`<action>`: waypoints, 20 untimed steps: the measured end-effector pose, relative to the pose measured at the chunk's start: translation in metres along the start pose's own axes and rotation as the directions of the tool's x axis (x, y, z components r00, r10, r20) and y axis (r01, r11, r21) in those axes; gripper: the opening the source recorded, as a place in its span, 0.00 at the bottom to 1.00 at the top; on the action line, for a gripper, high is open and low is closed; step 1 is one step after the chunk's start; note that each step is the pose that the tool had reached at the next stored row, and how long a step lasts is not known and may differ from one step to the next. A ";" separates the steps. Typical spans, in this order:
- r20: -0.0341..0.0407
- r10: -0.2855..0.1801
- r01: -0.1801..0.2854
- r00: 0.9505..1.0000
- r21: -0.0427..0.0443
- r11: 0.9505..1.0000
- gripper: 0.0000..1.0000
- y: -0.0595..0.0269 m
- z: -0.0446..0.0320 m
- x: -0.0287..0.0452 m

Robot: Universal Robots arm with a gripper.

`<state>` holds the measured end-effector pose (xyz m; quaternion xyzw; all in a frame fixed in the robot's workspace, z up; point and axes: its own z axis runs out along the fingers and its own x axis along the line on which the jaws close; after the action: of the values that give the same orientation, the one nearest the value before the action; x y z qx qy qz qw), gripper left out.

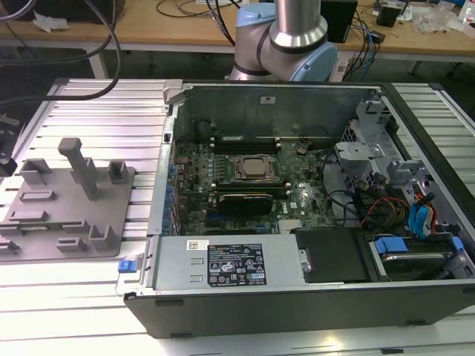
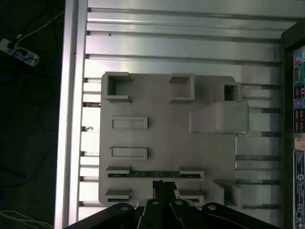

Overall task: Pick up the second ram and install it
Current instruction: 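Pick up the second ram and move it above second insertion slot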

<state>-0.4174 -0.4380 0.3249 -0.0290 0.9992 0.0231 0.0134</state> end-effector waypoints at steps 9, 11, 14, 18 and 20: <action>-0.010 -0.238 0.238 0.971 -0.008 0.971 0.08 0.0000 0.0004 0.0000; -0.013 -0.322 0.322 0.947 -0.011 0.947 0.08 0.0000 0.0005 0.0000; -0.015 -0.388 0.388 0.921 -0.014 0.921 0.08 0.0000 0.0007 0.0000; -0.020 -0.546 0.545 0.838 -0.023 0.838 0.08 0.0000 0.0008 0.0000; -0.022 -0.615 0.615 0.788 -0.027 0.788 0.08 0.0000 0.0009 0.0000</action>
<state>-0.4174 -0.4380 0.3240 -0.3527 0.9354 0.0261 0.0052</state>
